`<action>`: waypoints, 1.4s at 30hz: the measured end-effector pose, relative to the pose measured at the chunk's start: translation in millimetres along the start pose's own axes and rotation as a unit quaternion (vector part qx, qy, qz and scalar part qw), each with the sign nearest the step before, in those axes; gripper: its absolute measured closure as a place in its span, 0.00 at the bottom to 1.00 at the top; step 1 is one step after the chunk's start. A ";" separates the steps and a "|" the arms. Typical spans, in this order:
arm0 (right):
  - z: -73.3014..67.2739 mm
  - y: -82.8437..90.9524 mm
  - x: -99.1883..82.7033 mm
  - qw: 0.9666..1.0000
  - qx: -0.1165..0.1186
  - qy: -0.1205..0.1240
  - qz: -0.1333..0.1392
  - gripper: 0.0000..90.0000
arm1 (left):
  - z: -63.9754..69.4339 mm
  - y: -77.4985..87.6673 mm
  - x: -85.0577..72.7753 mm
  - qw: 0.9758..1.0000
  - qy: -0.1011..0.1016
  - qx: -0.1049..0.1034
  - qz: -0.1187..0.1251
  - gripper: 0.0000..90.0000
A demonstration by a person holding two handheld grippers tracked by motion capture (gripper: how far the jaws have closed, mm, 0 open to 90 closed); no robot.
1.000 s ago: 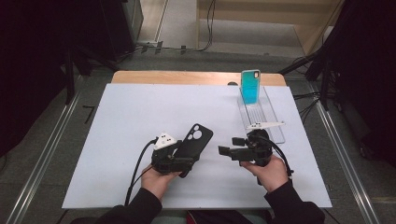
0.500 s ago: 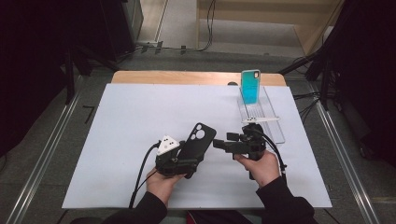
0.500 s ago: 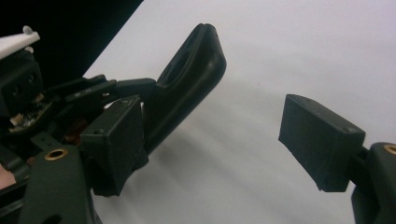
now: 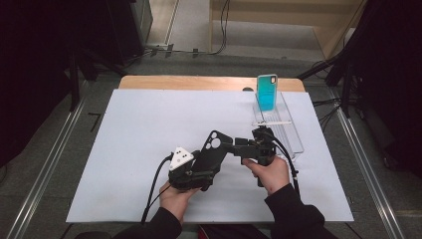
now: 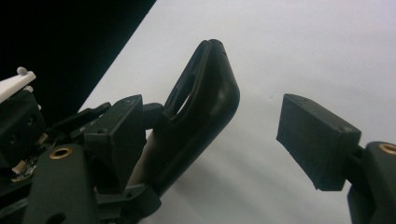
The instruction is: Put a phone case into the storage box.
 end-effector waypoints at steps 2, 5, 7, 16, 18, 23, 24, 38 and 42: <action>0.3 -2.8 1.0 1.000 -0.001 0.004 0.003 0.27 | 0.8 -0.1 0.1 1.000 -0.001 0.001 0.001 0.17; 0.6 -5.9 2.8 1.000 0.001 -0.002 0.001 0.29 | 1.6 -0.3 0.2 1.000 -0.001 0.002 0.006 0.17; 0.8 -7.7 4.0 1.000 0.002 -0.009 0.001 0.31 | 1.9 -0.2 0.3 1.000 -0.004 0.004 0.009 0.17; 7.6 -10.5 10.2 0.995 0.030 -0.099 -0.011 0.66 | 3.4 0.0 0.7 1.000 0.005 0.000 0.010 0.17; 7.2 -10.1 11.0 0.994 0.031 -0.100 -0.010 0.75 | 3.8 -0.6 -0.1 1.000 0.008 -0.002 0.007 0.17; 6.2 -8.2 12.6 0.994 0.046 -0.103 -0.003 0.80 | 4.4 -0.3 0.3 1.000 0.008 -0.005 0.010 0.17; 6.2 -7.5 12.8 0.993 0.049 -0.107 -0.004 0.80 | 4.7 -0.4 0.2 1.000 0.008 -0.006 0.011 0.17; -3.7 -0.8 18.4 0.991 0.083 -0.108 -0.006 0.86 | 9.2 0.1 4.6 1.000 0.005 -0.016 0.004 0.15; -8.1 1.6 20.3 0.990 0.090 -0.104 -0.004 0.87 | 9.2 1.3 10.5 0.999 0.014 -0.026 -0.014 0.15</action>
Point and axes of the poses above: each handheld gripper's, and its own axes: y roughly backward along the jaws, x roughly out of its top, z roughly to its right, the point moved 3 cm from there along -y, roughly forward along the jaws, and after that the axes turned 9 degrees about z, right-handed, at the moved point
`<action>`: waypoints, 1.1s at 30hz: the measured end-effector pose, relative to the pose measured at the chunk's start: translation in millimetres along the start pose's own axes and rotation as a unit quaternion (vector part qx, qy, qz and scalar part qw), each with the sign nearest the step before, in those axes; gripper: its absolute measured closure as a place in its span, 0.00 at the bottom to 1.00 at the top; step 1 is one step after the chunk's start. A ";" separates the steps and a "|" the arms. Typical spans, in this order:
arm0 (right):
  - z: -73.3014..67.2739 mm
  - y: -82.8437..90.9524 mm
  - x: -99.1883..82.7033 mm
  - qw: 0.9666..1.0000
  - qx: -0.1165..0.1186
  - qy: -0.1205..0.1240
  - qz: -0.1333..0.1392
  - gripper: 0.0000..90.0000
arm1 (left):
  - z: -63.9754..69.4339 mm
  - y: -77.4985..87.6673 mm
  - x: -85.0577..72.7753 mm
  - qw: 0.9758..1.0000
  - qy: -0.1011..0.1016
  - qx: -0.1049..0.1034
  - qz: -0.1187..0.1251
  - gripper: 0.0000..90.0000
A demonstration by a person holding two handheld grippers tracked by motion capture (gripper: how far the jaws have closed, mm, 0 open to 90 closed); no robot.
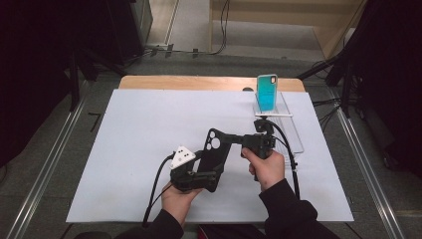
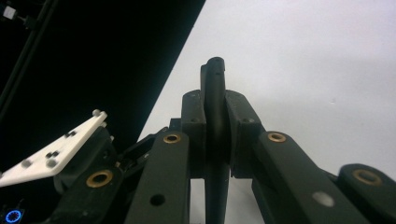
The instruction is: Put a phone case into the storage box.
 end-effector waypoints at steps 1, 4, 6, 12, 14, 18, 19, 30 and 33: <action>-1.5 0.6 0.3 1.000 -0.001 0.004 0.000 0.87 | 0.4 0.2 1.2 1.000 0.003 -0.001 0.000 0.15; -4.3 1.4 0.8 1.000 -0.006 0.013 0.001 0.87 | 0.3 2.1 3.6 1.000 0.012 0.001 -0.011 0.15; -3.8 2.0 1.1 1.000 -0.012 0.020 0.002 0.87 | 0.3 3.7 4.7 1.000 0.012 0.002 -0.017 0.16; -2.2 7.0 3.9 0.998 -0.034 0.049 0.013 0.86 | -1.0 4.5 8.4 0.999 0.022 -0.005 -0.047 0.16; -3.5 8.9 4.2 0.996 -0.044 0.072 0.019 0.86 | -2.5 5.0 9.5 0.998 0.030 -0.009 -0.056 0.16; -5.1 12.1 4.1 0.992 -0.057 0.112 0.024 0.86 | -4.5 4.8 11.2 0.996 0.036 -0.017 -0.083 0.16; -5.0 12.4 4.1 0.991 -0.059 0.115 0.023 0.86 | -4.7 4.9 12.0 0.995 0.038 -0.019 -0.085 0.16; -8.9 16.5 2.6 0.982 -0.059 0.176 0.018 0.86 | -10.1 3.2 20.7 0.991 0.029 -0.037 -0.125 0.20; -10.6 18.4 2.8 0.979 -0.049 0.195 0.020 0.86 | -11.7 4.6 24.6 0.991 0.017 -0.039 -0.128 0.20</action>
Point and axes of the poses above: each handheld gripper's, and its own axes: y roughly backward along the jaws, x roughly out of its top, z roughly to its right, the point moved 3 cm from there along -y, roughly forward along the jaws, and after that the axes turned 9 degrees about z, right-handed, at the moved point
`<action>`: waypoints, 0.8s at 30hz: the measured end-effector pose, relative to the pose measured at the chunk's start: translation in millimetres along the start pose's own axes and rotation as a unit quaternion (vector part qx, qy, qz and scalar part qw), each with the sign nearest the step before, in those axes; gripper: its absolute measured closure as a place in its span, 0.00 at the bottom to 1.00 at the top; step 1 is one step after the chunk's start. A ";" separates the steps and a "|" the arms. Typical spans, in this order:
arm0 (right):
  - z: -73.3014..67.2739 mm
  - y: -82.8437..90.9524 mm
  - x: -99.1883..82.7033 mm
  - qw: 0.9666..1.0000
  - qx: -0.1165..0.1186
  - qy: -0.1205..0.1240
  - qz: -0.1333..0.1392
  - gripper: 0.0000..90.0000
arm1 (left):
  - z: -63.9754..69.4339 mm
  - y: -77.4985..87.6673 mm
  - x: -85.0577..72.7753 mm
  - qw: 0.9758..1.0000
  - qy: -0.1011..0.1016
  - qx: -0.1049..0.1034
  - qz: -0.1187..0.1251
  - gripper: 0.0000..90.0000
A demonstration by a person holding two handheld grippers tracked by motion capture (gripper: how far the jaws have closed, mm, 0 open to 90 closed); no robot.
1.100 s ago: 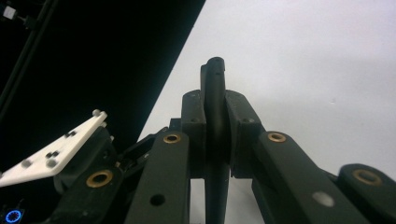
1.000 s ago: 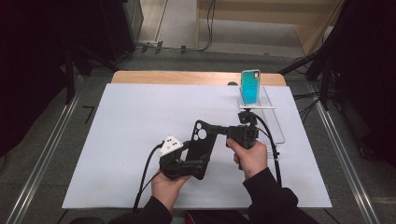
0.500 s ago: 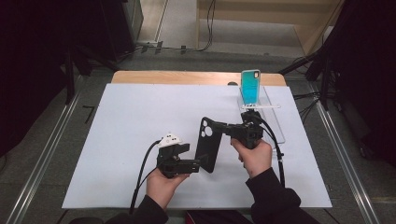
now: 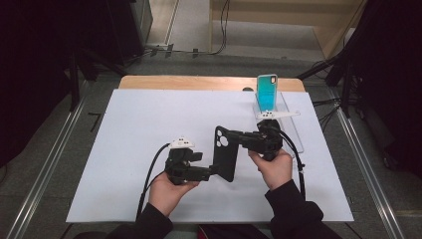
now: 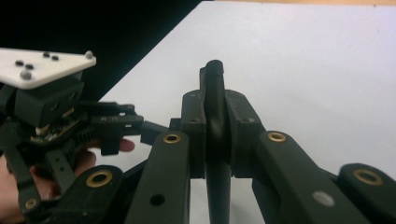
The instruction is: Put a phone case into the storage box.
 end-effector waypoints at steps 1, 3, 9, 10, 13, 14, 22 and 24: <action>-0.4 0.7 0.3 1.000 0.004 0.008 0.001 0.86 | -0.7 1.0 1.2 1.000 -0.001 -0.001 -0.001 0.20; -1.1 2.3 1.1 1.000 0.011 0.023 0.003 0.86 | -2.9 3.3 3.5 1.000 0.001 -0.007 -0.002 0.20; -2.9 6.5 3.2 0.998 0.038 0.045 0.004 0.86 | -9.2 11.2 11.3 1.000 -0.017 -0.008 -0.005 0.20; -2.7 7.2 3.4 0.998 0.042 0.046 0.005 0.86 | -10.1 12.7 12.5 1.000 -0.018 -0.010 -0.005 0.21; -1.5 8.4 3.9 0.997 0.051 0.053 0.004 0.86 | -11.7 17.2 15.4 0.999 -0.031 -0.018 0.002 0.28; -1.4 8.6 3.8 0.997 0.054 0.055 0.004 0.86 | -11.9 18.1 16.1 0.999 -0.034 -0.017 0.001 0.28; -5.5 9.1 3.1 0.992 0.090 0.092 -0.006 0.86 | -16.9 21.4 18.9 0.998 -0.032 -0.048 -0.008 0.28; -7.3 9.4 3.0 0.990 0.099 0.097 -0.008 0.86 | -17.9 22.1 19.6 0.998 -0.038 -0.049 -0.009 0.28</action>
Point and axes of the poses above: each handheld gripper's, and its own axes: y roughly backward along the jaws, x roughly out of its top, z roughly to its right, the point moved 3 cm from there along -y, roughly forward along the jaws, and after that the axes turned 9 degrees about z, right-handed, at the moved point
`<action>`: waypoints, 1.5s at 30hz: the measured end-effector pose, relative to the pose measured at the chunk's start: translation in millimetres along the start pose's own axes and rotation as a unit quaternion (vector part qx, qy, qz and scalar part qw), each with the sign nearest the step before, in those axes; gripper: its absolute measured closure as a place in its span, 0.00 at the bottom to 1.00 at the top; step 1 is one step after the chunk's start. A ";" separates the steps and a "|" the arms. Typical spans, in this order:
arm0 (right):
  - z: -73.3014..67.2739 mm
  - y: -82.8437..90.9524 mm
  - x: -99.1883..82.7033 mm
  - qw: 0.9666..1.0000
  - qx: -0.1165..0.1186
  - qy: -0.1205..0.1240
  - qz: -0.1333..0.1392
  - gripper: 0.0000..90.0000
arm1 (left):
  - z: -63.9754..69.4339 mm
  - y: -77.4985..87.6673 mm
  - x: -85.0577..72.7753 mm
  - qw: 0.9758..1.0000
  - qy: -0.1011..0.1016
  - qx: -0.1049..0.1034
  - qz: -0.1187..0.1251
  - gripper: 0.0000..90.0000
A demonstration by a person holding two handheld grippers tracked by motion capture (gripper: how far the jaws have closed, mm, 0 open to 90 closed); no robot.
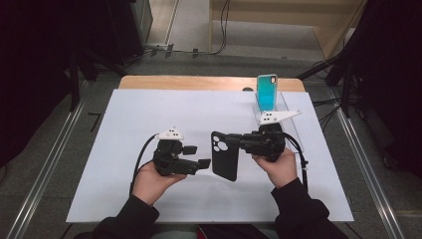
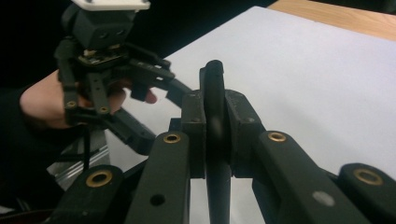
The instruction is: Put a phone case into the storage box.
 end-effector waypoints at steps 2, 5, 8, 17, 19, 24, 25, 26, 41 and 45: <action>-1.3 -0.3 0.3 1.000 0.013 0.006 -0.002 0.86 | -0.5 1.0 1.2 1.000 -0.002 -0.004 0.004 0.28; -2.3 -1.1 0.1 1.000 0.026 0.007 -0.007 0.86 | 0.2 2.5 3.7 1.000 -0.010 -0.015 0.010 0.28; -3.0 -2.4 -0.8 0.999 0.038 0.007 -0.011 0.86 | 1.4 2.9 5.7 1.000 -0.016 -0.021 0.011 0.28; -4.7 -6.4 -2.6 0.997 0.068 0.007 -0.021 0.86 | 6.0 -1.5 9.4 0.999 -0.039 -0.037 0.003 0.28; -5.9 -7.5 -3.1 0.997 0.073 0.007 -0.025 0.86 | 7.6 -2.2 9.8 0.998 -0.042 -0.040 0.004 0.28; -8.9 -10.4 -4.5 0.995 0.090 0.012 -0.035 0.86 | 9.5 -2.5 11.1 0.998 -0.042 -0.052 0.008 0.27; -9.6 -11.1 -4.8 0.995 0.090 0.012 -0.037 0.86 | 9.7 -2.6 11.2 0.998 -0.042 -0.053 0.006 0.27; -10.2 -11.8 -5.1 0.995 0.095 0.013 -0.039 0.86 | 10.0 -2.8 11.3 0.998 -0.045 -0.053 0.006 0.27; -14.7 -17.4 -7.2 0.990 0.133 0.008 -0.046 0.86 | 9.8 -1.0 12.1 0.995 -0.038 -0.096 0.014 0.50; -14.1 -17.5 -7.6 0.989 0.139 0.002 -0.044 0.86 | 12.5 -1.0 11.2 0.992 -0.045 -0.117 0.015 0.65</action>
Point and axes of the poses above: each handheld gripper's, and its own axes: y roughly backward along the jaws, x roughly out of its top, z roughly to its right, the point moved 3 cm from there along -y, roughly forward along the jaws, and after that the axes turned 9 degrees about z, right-handed, at the moved point
